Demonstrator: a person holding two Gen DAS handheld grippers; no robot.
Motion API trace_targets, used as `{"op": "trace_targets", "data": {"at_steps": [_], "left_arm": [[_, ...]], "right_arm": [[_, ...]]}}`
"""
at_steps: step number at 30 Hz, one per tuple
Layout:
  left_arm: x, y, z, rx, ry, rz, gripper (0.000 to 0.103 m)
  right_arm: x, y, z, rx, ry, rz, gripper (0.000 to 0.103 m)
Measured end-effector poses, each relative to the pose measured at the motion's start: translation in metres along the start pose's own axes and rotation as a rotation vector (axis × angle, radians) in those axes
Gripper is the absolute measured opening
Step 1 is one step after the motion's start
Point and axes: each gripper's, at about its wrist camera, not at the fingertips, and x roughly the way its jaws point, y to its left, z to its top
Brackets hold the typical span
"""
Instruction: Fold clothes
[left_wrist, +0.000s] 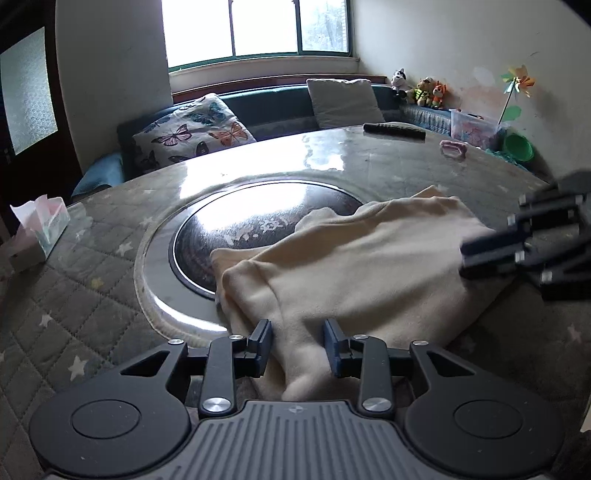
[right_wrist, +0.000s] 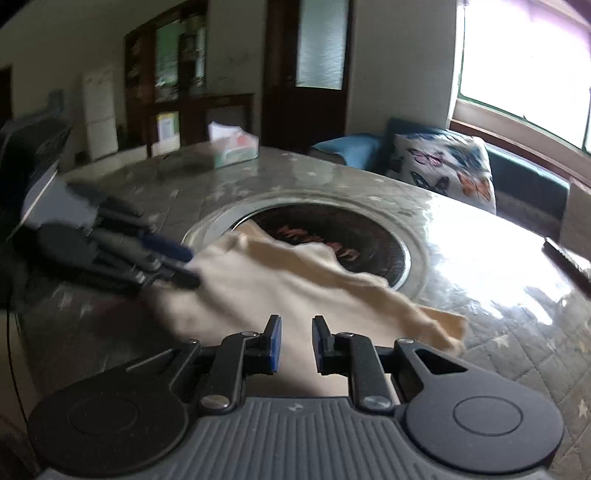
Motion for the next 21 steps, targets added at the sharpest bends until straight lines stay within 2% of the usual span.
{"op": "trace_targets", "data": {"at_steps": [2,6,8,11,15,17,21], "left_arm": [[-0.001,0.000,0.000,-0.009,-0.001,0.003,0.038],[-0.007,-0.001,0.002,-0.015,-0.020,0.014,0.049],[-0.009,-0.003,0.003,-0.023,-0.029,0.012,0.056],[-0.010,-0.007,0.003,-0.036,-0.036,0.012,0.064],[-0.011,-0.008,0.005,-0.069,-0.042,0.021,0.075],[-0.013,-0.006,0.007,-0.090,-0.047,0.028,0.085],[-0.015,-0.001,0.011,-0.125,-0.061,0.049,0.086]], "right_arm": [[0.007,0.000,-0.009,0.034,0.037,0.011,0.017],[-0.006,-0.004,-0.013,0.070,0.008,0.009,0.019],[-0.015,-0.009,-0.013,0.101,-0.013,0.003,0.022],[-0.021,-0.018,-0.021,0.135,-0.027,-0.030,0.033],[-0.017,-0.033,-0.040,0.208,0.005,-0.044,0.036],[-0.019,-0.037,-0.045,0.237,-0.010,-0.027,0.036],[-0.028,-0.044,-0.037,0.273,-0.036,-0.015,0.037]]}}
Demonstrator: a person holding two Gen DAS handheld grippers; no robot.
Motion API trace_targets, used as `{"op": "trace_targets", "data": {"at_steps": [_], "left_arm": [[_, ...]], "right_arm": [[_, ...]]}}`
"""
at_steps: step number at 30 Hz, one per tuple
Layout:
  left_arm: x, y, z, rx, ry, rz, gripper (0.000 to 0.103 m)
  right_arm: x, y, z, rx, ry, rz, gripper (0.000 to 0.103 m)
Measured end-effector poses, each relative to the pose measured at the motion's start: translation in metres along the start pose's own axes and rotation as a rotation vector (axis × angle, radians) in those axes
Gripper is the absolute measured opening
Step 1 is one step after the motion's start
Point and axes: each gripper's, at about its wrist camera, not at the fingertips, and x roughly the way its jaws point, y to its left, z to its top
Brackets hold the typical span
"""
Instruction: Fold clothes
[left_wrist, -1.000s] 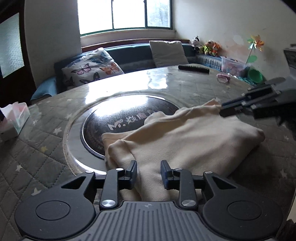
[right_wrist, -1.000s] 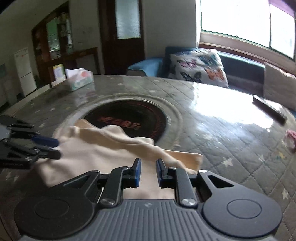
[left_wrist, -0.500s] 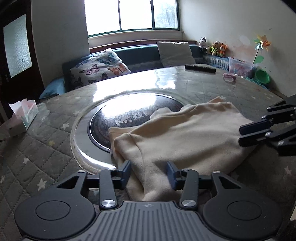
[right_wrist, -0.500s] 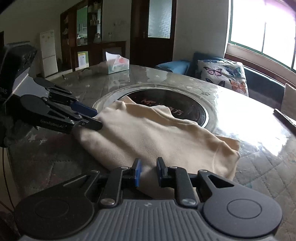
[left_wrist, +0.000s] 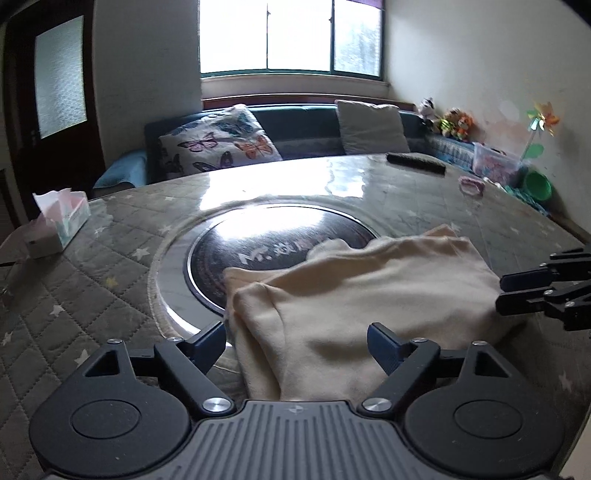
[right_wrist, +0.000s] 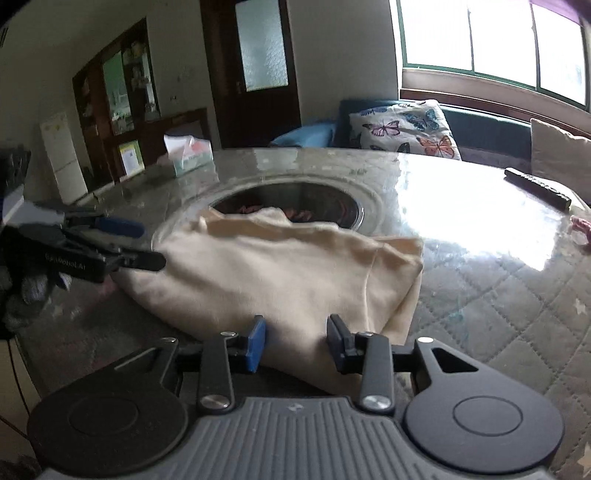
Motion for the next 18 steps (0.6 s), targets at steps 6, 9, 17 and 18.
{"op": "trace_targets", "data": {"at_steps": [6,9,17,18], "left_arm": [[0.009,0.013,0.004,-0.102,0.023,0.036,0.086],[0.012,0.020,0.002,-0.138,0.039,0.049,0.097],[0.011,0.035,0.002,-0.198,0.057,0.074,0.103],[0.012,0.036,0.002,-0.202,0.060,0.079,0.103]], "right_arm": [[0.013,-0.014,0.003,0.068,0.022,-0.012,0.040],[0.013,-0.014,0.005,0.087,0.020,-0.015,0.041],[0.017,0.024,0.023,-0.078,0.010,0.019,0.043],[0.019,0.030,0.025,-0.095,0.012,0.032,0.043]]}}
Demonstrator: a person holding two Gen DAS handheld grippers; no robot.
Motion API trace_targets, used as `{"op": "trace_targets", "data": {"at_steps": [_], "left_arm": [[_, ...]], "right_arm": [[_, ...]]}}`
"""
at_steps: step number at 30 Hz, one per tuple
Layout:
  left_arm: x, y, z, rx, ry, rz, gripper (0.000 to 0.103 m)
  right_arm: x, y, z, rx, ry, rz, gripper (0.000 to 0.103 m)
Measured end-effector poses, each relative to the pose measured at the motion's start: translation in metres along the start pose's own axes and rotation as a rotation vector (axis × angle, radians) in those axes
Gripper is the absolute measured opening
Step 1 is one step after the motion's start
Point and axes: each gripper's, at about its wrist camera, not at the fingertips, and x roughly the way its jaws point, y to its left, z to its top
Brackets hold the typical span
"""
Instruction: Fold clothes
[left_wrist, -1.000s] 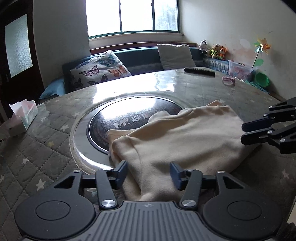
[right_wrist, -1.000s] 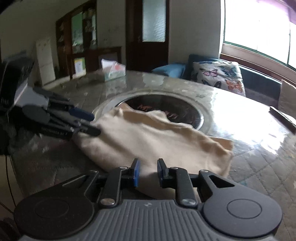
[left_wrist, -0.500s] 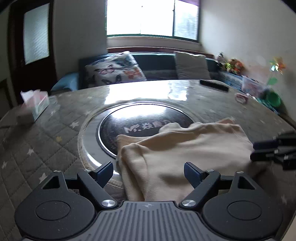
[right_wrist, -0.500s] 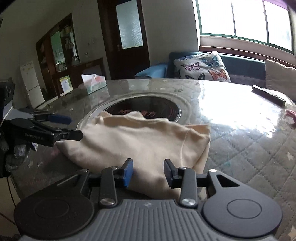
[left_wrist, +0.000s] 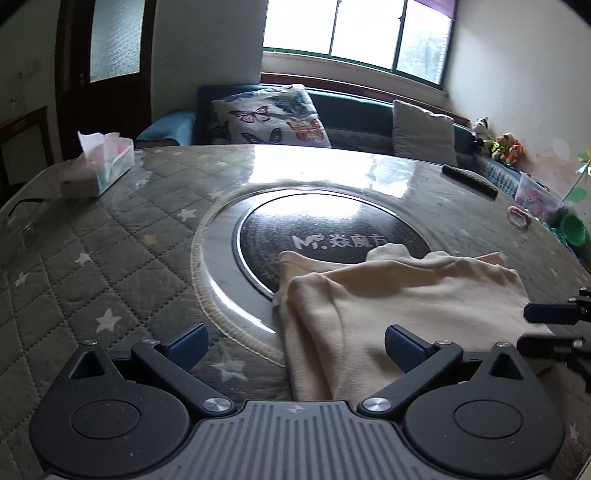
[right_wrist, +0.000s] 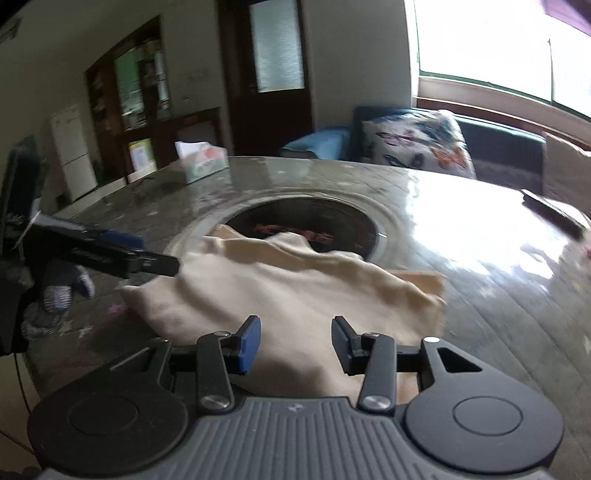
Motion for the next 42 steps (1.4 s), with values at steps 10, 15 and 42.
{"op": "trace_targets", "data": {"at_steps": [10,15,42], "left_arm": [[0.001,0.014,0.005,-0.025,0.026,0.074,0.103],[-0.001,0.028,0.008,-0.078,0.019,0.094,0.103],[0.017,0.041,0.015,-0.574,0.202,-0.259,0.087]], "right_arm": [[0.034,0.075,0.018,-0.269,0.053,0.146,0.043],[0.047,0.109,0.014,-0.383,0.078,0.182,0.043],[0.028,0.105,0.025,-0.304,-0.009,0.125,0.008]]}}
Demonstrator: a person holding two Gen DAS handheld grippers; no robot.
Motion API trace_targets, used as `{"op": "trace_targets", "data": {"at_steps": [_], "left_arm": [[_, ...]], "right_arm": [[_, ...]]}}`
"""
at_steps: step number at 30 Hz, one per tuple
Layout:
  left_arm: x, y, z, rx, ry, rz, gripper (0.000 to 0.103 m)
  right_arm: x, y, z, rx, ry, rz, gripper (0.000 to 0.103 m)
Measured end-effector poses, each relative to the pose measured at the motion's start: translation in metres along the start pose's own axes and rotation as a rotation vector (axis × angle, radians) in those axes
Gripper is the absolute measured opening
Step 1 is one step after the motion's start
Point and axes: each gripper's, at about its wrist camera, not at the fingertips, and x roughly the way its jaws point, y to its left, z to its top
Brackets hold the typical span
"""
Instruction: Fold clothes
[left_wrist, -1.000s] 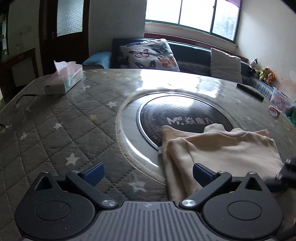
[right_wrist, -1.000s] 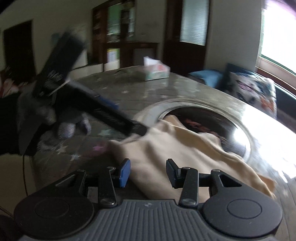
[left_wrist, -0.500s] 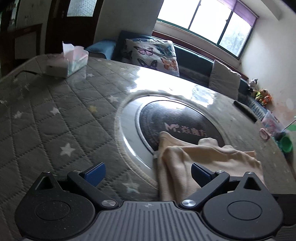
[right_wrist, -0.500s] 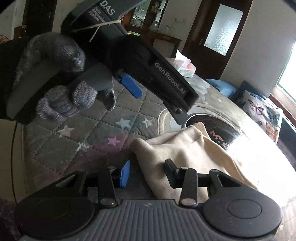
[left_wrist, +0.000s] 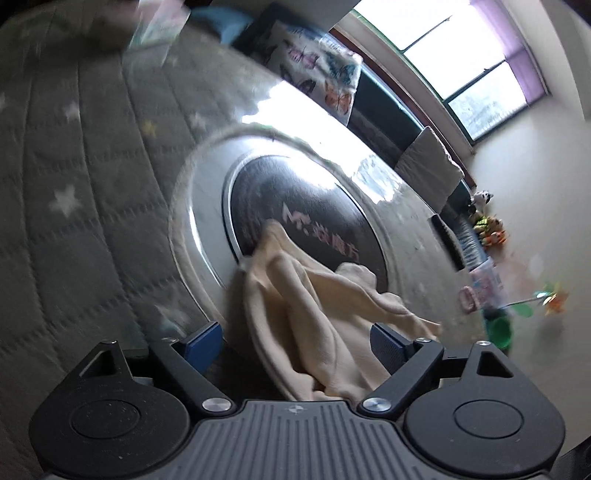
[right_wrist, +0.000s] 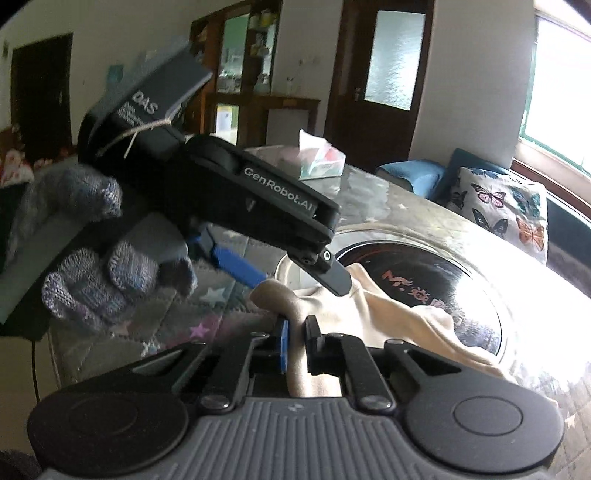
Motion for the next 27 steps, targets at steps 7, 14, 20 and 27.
{"op": "trace_targets", "data": {"at_steps": [7,14,20,27], "left_arm": [[0.011,0.005,0.001,-0.113,0.048,-0.062,0.055],[0.011,0.014,-0.002,-0.134,0.043,-0.039,0.022],[0.006,0.018,-0.005,-0.130,0.026,-0.040,0.021],[0.007,0.014,-0.006,-0.121,0.018,-0.037,0.021]], "right_arm": [[-0.007,-0.004,-0.005,0.016,-0.018,0.024,0.007],[-0.014,-0.007,-0.010,0.026,-0.014,0.046,0.008],[-0.035,-0.038,-0.024,0.120,-0.013,-0.027,0.010],[-0.046,-0.110,-0.059,0.330,0.017,-0.260,0.014]]}}
